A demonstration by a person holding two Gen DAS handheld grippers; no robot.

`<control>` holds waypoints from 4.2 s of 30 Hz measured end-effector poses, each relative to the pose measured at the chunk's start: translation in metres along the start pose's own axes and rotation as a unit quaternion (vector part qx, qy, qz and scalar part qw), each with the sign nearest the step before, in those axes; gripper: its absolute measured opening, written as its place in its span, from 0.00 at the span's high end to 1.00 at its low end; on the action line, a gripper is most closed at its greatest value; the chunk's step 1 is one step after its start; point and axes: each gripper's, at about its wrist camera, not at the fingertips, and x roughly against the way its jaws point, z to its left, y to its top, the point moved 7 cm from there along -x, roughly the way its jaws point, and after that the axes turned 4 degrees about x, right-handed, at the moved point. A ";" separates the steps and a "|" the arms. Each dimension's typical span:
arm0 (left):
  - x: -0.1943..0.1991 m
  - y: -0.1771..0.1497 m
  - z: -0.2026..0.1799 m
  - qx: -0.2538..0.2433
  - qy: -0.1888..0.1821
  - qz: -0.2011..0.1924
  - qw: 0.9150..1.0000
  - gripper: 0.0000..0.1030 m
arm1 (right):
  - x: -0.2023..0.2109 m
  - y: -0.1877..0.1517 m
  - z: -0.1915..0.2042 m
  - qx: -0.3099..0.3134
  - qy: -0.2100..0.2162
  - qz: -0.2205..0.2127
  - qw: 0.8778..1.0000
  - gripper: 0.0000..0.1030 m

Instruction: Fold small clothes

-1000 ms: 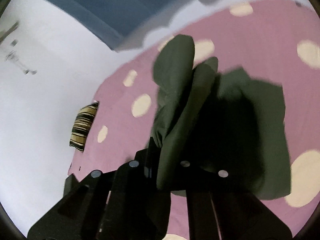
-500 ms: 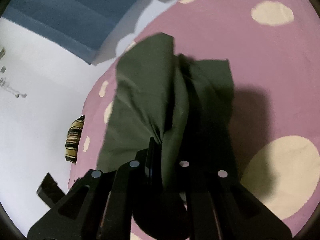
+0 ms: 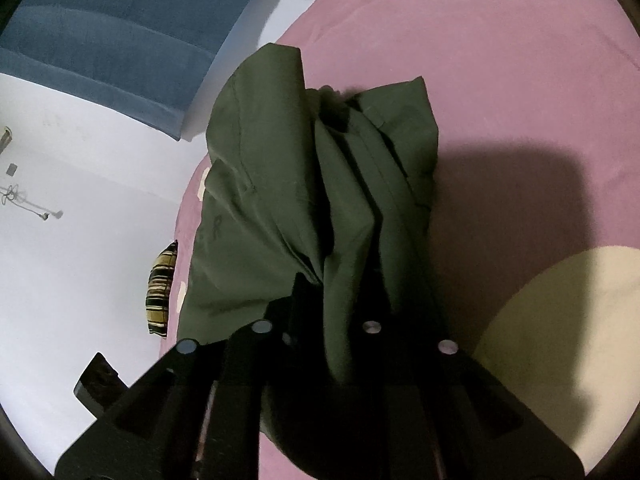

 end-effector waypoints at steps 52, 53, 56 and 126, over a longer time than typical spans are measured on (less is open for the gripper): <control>-0.057 0.046 0.002 0.059 -0.058 0.037 0.996 0.16 | 0.008 0.087 -0.026 -0.025 -0.023 -0.032 0.999 0.53; -0.057 0.046 0.002 0.060 -0.058 0.037 0.996 0.16 | 0.018 0.078 -0.022 -0.019 -0.019 -0.037 0.999 0.49; -0.058 0.046 0.001 0.060 -0.057 0.037 0.996 0.16 | 0.040 0.049 -0.012 -0.011 -0.012 -0.044 0.999 0.46; -0.034 0.035 0.020 0.100 -0.069 0.045 0.992 0.15 | 0.039 -0.058 -0.024 0.042 -0.084 -0.015 0.995 0.86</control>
